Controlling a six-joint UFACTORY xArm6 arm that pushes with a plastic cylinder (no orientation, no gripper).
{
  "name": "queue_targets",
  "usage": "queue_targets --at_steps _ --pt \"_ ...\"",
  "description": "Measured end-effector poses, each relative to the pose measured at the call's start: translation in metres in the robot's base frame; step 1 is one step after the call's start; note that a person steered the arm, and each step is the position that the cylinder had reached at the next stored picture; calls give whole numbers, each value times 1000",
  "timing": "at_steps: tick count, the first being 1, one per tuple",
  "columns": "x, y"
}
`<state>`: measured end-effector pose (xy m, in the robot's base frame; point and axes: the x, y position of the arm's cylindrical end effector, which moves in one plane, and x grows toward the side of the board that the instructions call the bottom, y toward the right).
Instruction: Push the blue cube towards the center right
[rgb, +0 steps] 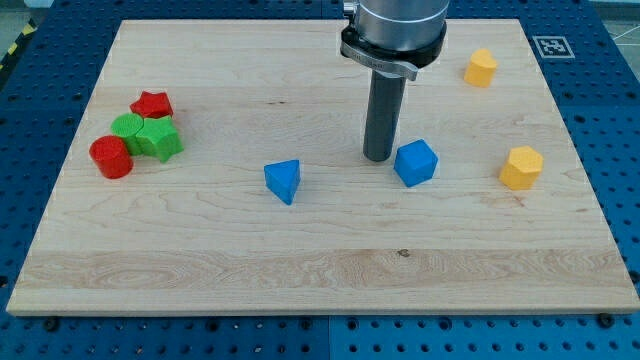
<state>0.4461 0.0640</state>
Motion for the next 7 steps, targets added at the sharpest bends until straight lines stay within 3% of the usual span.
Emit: queue_targets --at_steps 5,7 --pt "68 30" --pt "3 86"
